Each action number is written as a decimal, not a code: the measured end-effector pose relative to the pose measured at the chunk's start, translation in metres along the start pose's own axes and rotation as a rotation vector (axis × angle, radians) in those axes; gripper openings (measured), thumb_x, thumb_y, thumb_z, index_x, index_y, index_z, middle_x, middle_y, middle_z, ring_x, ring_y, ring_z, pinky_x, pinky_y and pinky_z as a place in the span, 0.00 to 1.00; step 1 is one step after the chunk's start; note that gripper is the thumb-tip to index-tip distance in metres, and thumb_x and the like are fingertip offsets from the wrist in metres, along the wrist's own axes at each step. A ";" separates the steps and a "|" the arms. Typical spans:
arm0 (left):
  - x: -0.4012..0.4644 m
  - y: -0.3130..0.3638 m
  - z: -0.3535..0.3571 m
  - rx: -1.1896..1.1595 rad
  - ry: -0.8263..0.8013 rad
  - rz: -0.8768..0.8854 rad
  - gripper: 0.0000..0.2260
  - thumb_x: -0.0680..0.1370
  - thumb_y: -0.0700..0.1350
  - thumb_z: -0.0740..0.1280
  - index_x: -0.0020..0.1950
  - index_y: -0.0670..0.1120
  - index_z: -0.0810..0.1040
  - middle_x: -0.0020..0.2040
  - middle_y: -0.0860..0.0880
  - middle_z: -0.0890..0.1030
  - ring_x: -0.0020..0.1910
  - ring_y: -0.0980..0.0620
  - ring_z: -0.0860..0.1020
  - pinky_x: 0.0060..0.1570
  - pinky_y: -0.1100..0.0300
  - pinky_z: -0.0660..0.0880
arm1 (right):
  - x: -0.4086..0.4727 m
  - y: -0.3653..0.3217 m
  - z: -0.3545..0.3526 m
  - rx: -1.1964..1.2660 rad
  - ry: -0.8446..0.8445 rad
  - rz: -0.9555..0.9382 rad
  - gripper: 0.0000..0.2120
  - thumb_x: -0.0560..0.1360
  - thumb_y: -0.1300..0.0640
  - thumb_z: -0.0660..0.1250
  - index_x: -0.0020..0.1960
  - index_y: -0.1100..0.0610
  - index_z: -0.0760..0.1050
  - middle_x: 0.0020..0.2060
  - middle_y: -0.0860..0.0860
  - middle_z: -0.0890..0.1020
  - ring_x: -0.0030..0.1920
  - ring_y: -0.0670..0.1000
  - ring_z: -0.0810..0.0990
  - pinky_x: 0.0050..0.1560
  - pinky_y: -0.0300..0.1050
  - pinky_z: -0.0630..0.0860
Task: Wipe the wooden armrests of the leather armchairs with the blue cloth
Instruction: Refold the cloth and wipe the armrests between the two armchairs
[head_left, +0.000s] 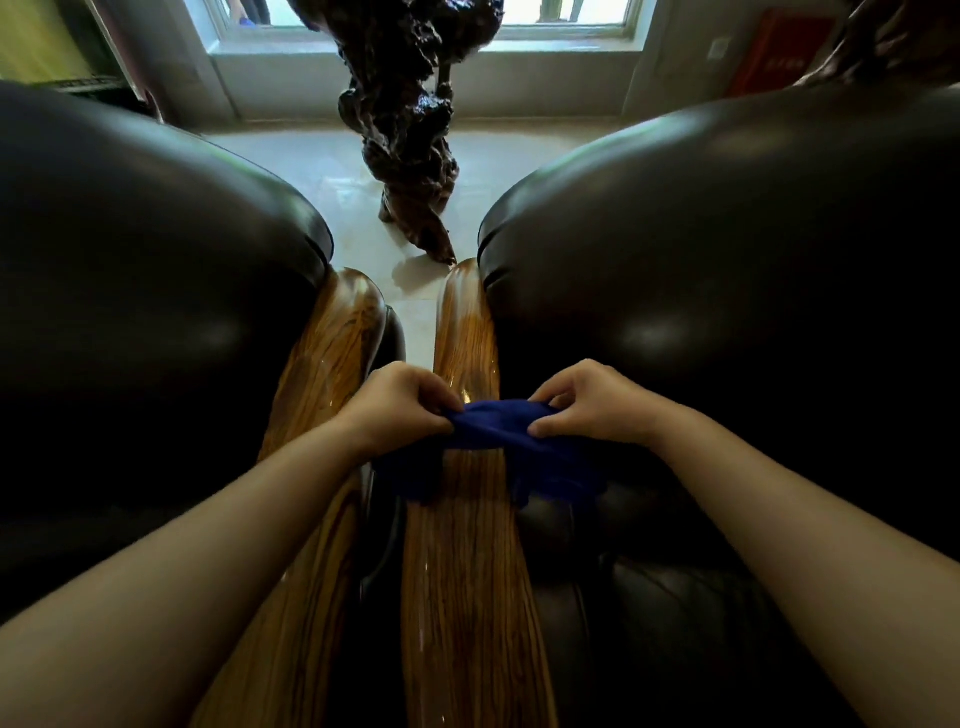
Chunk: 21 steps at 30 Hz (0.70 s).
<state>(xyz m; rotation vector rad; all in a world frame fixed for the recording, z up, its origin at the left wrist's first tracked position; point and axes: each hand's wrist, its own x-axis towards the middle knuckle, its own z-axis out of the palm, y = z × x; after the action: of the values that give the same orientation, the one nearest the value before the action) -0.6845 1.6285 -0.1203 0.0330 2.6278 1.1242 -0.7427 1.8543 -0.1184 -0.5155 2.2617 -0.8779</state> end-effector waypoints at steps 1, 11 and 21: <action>-0.008 0.012 -0.007 -0.005 -0.015 0.004 0.09 0.70 0.39 0.71 0.42 0.54 0.80 0.42 0.55 0.81 0.43 0.61 0.79 0.37 0.69 0.74 | -0.013 -0.008 -0.008 0.003 -0.006 0.004 0.13 0.69 0.54 0.72 0.54 0.50 0.79 0.49 0.50 0.82 0.49 0.48 0.80 0.52 0.48 0.79; -0.117 0.171 -0.062 -0.004 -0.126 0.119 0.12 0.69 0.37 0.71 0.42 0.55 0.80 0.41 0.59 0.80 0.41 0.65 0.78 0.40 0.75 0.73 | -0.201 -0.101 -0.075 -0.023 0.121 -0.002 0.10 0.68 0.57 0.73 0.49 0.49 0.81 0.45 0.53 0.84 0.44 0.50 0.83 0.49 0.48 0.81; -0.193 0.379 -0.016 0.157 -0.126 0.401 0.13 0.66 0.35 0.70 0.43 0.53 0.82 0.40 0.52 0.84 0.35 0.63 0.78 0.45 0.64 0.75 | -0.437 -0.094 -0.151 -0.055 0.332 0.042 0.11 0.68 0.57 0.73 0.50 0.48 0.80 0.46 0.51 0.84 0.47 0.49 0.83 0.53 0.52 0.80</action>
<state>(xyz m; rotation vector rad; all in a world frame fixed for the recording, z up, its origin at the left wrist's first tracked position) -0.5370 1.8555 0.2078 0.6659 2.6547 0.9839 -0.5247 2.0995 0.2206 -0.3654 2.5927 -0.9382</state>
